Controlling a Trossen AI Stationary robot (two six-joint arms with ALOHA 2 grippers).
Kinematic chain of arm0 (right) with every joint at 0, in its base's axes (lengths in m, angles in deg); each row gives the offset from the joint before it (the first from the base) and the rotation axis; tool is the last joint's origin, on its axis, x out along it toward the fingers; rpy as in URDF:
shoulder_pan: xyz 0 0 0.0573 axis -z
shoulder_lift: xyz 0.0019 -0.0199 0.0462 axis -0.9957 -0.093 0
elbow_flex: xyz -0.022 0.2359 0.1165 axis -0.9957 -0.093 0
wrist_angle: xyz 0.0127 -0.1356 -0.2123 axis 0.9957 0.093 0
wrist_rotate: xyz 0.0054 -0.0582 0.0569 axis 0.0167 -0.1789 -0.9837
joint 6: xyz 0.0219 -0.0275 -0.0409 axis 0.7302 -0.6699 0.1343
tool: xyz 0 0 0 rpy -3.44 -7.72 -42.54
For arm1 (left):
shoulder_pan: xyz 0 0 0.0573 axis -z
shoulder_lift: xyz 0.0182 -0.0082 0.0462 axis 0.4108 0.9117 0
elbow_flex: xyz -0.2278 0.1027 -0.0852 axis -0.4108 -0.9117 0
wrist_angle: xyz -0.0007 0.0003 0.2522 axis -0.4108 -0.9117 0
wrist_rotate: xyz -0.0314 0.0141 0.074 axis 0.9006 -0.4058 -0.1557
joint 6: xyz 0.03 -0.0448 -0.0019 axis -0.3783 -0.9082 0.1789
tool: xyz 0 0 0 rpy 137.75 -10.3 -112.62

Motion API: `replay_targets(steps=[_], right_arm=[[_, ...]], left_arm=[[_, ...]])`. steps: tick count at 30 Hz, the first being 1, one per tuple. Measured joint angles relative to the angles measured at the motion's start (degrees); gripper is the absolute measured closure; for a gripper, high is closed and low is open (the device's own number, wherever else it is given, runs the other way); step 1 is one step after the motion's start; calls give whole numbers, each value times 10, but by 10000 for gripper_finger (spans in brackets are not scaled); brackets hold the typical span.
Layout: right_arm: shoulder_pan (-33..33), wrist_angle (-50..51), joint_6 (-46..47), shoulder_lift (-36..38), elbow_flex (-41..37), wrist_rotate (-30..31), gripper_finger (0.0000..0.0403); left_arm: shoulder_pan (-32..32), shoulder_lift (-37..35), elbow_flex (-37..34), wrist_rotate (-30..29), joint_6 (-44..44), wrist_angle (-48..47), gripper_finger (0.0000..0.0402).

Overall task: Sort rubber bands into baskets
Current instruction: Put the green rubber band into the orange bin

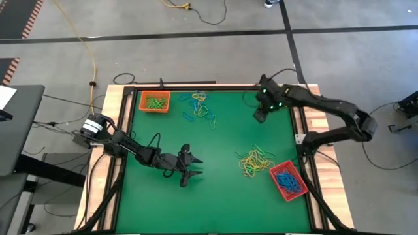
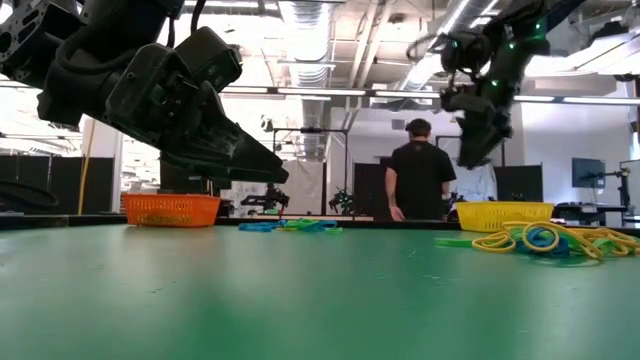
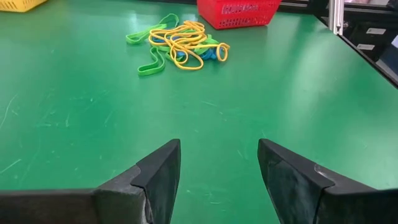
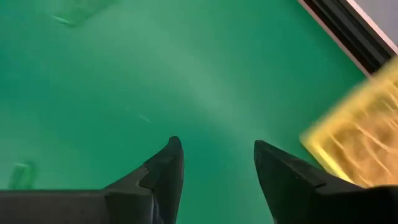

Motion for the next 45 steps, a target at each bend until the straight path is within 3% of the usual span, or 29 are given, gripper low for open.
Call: replay_targets(steps=[13, 22, 29, 35, 45], right_arm=[[-224, -155, 35, -8, 0, 4, 182], [-327, -281, 44, -114, 0, 104, 182], [-321, -447, 39, -247, 0, 112, 182], [-281, -501, 57, -323, 20, 114, 182], [-247, -520, 41, -357, 41, 113, 182]], left_arm=[[0, 0, 0, -2, 0, 0, 198], [0, 0, 0, -15, 5, -7, 198], [0, 0, 0, -63, 1, -18, 198], [0, -15, 0, -189, -23, -93, 198], [-2, -181, 0, -330, -42, -318, 198]])
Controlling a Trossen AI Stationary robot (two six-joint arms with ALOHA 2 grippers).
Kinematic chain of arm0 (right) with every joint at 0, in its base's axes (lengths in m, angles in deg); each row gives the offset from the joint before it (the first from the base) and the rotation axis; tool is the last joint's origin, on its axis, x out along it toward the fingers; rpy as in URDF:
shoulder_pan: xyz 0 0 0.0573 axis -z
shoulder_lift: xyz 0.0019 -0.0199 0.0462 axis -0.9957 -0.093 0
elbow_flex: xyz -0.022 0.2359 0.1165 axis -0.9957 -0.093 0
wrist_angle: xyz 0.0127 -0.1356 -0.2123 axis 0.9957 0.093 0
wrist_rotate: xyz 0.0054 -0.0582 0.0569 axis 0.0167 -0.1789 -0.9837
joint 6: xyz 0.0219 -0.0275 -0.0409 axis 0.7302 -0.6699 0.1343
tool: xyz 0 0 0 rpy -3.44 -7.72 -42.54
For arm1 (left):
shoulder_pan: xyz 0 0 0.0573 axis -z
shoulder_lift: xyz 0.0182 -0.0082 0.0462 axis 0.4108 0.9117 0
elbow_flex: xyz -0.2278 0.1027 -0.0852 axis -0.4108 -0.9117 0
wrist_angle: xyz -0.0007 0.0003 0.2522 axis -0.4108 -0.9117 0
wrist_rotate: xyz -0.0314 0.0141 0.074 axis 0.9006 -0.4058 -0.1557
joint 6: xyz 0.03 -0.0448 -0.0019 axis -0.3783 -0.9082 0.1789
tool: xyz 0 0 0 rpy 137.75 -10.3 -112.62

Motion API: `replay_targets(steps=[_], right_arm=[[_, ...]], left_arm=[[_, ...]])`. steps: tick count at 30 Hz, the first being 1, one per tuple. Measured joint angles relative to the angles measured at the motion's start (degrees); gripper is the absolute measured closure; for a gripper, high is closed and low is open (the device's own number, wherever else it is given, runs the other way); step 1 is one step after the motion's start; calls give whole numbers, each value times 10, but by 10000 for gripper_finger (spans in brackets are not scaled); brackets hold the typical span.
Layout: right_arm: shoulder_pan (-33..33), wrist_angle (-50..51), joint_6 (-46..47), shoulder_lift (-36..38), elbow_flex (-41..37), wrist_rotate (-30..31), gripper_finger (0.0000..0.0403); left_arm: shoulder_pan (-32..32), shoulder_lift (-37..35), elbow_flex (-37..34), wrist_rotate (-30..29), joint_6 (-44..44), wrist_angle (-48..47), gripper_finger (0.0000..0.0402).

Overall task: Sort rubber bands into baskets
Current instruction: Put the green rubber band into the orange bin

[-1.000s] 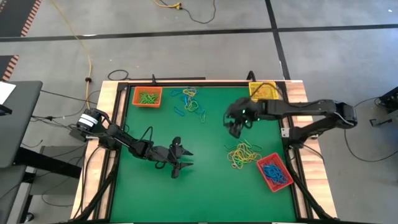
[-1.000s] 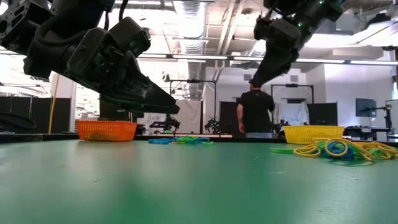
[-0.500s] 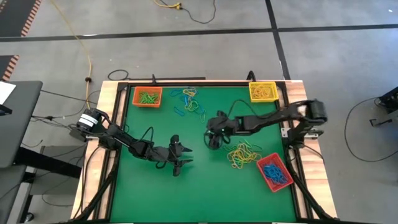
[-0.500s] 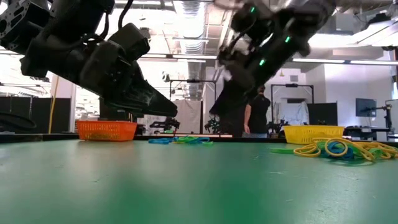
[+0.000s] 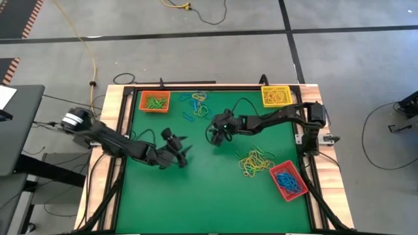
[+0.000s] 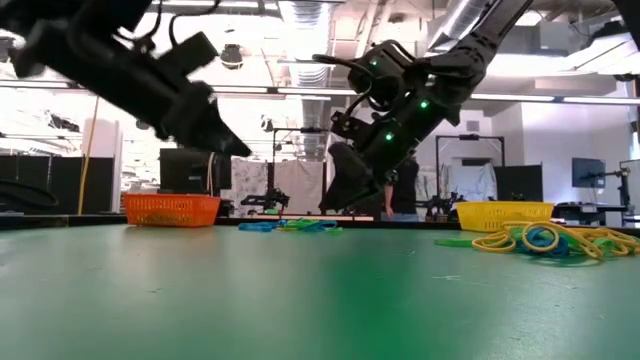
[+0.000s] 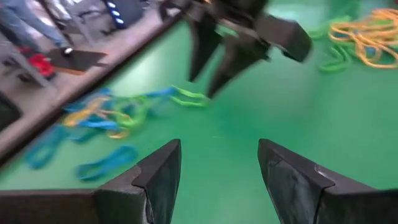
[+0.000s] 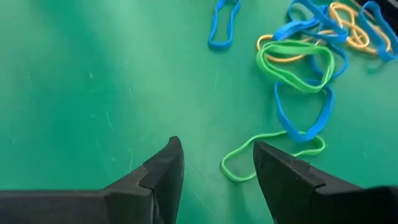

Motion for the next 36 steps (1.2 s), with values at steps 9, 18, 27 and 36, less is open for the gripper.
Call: replay_targets(steps=[9, 18, 27, 36], right_arm=[[3, 3, -28, 0, 0, -3, 182], [7, 1, -45, 0, 18, -4, 182], [3, 5, -49, 0, 19, -6, 182], [0, 29, -52, 1, 12, -7, 182]], left_arm=[[-1, -211, 0, -36, 5, -138, 198], [-1, -313, 0, -35, -17, -224, 198], [-1, -308, 0, -32, -98, -296, 198], [-1, -261, 0, -16, -120, -292, 198]])
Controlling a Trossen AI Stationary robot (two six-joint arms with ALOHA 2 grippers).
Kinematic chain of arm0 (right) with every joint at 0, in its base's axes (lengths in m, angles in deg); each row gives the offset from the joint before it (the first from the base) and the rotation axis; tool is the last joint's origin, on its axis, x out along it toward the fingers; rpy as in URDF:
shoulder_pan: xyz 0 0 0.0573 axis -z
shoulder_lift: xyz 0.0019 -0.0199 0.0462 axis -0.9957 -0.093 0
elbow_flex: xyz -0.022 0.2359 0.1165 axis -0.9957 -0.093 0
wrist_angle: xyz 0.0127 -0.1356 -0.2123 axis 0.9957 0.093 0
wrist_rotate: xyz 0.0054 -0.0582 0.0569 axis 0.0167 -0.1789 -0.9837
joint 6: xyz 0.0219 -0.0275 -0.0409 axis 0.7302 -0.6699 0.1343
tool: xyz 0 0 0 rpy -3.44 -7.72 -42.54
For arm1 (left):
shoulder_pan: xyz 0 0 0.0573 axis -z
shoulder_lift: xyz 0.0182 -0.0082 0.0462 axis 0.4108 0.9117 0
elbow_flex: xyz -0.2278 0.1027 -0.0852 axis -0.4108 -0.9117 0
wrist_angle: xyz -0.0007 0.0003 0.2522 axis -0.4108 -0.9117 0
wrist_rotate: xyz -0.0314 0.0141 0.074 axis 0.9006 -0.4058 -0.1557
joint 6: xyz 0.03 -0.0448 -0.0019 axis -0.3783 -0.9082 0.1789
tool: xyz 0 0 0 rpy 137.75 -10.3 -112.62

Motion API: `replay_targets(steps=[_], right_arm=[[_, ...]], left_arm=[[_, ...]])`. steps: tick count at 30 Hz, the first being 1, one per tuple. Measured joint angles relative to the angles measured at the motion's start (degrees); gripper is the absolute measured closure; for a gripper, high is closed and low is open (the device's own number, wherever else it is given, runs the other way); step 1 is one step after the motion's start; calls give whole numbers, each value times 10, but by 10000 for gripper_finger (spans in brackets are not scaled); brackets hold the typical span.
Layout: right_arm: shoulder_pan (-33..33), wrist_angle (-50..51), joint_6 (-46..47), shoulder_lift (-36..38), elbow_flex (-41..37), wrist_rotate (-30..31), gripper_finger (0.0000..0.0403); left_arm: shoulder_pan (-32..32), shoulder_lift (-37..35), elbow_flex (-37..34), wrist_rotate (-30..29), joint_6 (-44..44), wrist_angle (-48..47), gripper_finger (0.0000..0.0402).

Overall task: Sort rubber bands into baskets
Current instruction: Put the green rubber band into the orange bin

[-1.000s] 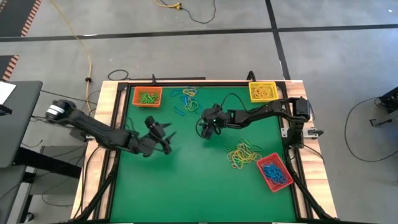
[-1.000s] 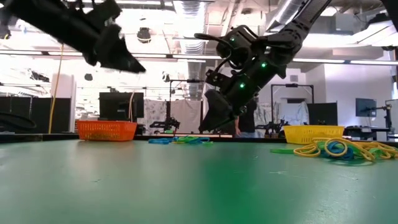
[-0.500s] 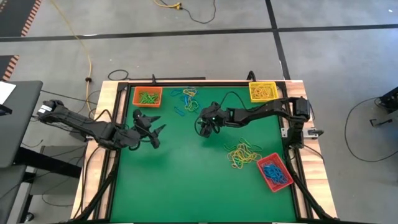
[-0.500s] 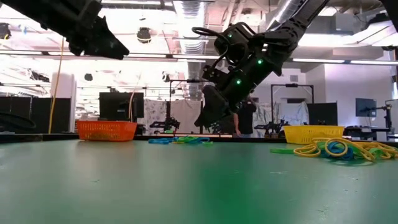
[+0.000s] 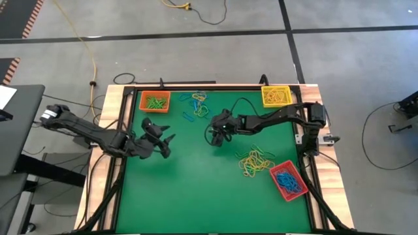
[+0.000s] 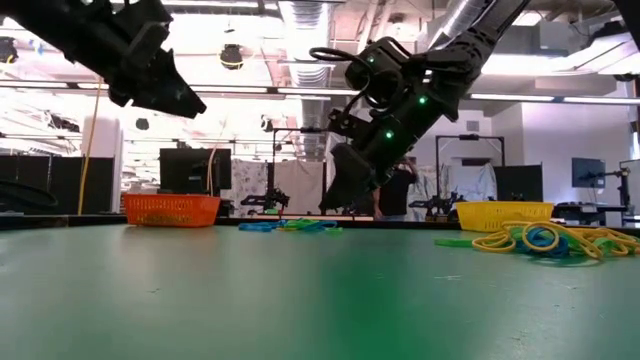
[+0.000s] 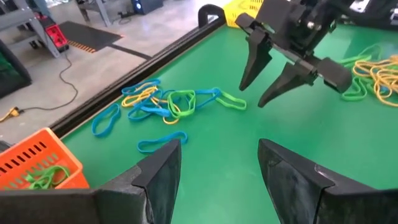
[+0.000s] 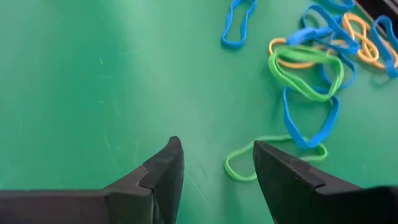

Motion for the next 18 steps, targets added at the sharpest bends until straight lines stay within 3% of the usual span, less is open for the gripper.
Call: replay_targets(steps=[10, 18], right_arm=[[30, -30, 33, 0, -35, 2, 199], [22, -57, 44, 0, -45, -39, 209]], left_arm=[[0, 63, 0, 16, -10, 34, 198], [0, 87, 0, 24, -11, 53, 198]])
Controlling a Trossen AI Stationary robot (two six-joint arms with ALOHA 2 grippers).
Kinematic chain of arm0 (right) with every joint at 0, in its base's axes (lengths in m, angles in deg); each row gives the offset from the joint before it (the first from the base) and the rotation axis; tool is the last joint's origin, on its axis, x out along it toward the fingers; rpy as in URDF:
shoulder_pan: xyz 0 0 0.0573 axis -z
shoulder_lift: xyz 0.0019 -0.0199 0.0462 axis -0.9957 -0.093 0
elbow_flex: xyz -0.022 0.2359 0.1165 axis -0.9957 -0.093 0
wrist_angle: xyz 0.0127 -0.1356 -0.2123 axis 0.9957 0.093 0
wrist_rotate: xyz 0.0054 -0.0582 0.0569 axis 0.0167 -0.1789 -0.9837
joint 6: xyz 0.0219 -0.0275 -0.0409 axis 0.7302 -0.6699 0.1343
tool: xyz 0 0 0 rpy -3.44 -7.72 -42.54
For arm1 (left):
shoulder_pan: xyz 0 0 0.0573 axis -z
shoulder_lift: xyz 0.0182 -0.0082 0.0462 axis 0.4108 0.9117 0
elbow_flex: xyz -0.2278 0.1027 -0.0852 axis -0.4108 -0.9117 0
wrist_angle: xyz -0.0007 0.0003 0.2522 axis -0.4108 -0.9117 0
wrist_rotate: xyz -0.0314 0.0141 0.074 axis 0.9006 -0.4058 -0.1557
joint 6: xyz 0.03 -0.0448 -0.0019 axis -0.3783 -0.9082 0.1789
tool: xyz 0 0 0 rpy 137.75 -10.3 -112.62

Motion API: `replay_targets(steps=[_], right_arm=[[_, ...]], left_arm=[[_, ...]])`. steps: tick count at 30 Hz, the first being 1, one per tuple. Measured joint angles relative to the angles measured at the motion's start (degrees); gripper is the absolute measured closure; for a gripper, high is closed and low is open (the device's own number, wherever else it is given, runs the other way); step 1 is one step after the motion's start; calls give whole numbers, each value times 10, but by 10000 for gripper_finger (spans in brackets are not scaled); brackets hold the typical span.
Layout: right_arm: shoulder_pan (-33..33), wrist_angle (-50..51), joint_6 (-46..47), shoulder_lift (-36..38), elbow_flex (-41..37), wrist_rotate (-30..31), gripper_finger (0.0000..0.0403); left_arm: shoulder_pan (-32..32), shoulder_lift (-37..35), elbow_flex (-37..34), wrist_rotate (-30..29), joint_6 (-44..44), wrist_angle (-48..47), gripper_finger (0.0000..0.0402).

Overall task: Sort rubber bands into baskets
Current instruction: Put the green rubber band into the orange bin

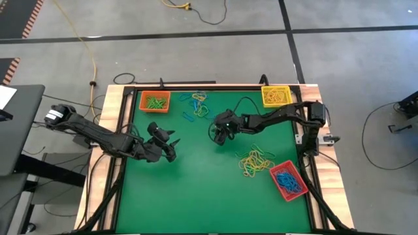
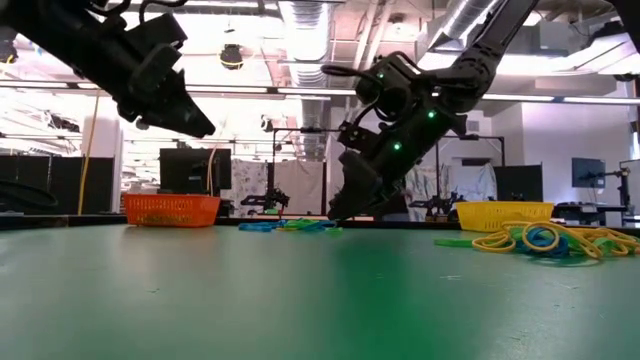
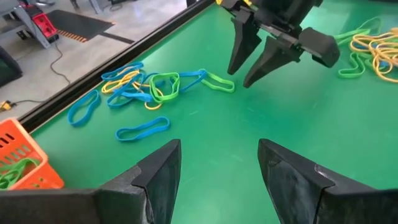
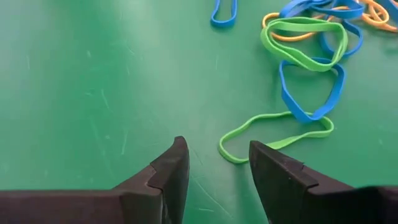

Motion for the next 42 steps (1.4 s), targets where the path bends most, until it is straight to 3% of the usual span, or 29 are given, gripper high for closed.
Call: replay_targets(steps=[8, 13, 17, 23, 28, 36, 42], right_arm=[[0, -25, 11, -42, 2, 38, 191], [0, -34, 2, -78, 22, 28, 177], [-3, -33, 0, -78, 27, 44, 227], [-4, -28, -26, -64, 27, 43, 377], [-14, -24, -35, -57, 26, 34, 384], [-45, -27, -70, -7, 25, -57, 389], [-80, -31, -103, 46, 25, -116, 389]], left_arm=[[0, 0, 0, 1, 10, 29, 198], [0, 0, 0, 2, 11, 27, 198], [0, 0, 0, 6, 11, 27, 198], [0, 0, 0, 6, 25, 27, 198], [0, 0, 0, 6, 35, 27, 198], [0, 0, 0, 9, 94, 42, 198], [-4, 0, 0, 72, 170, 106, 198]])
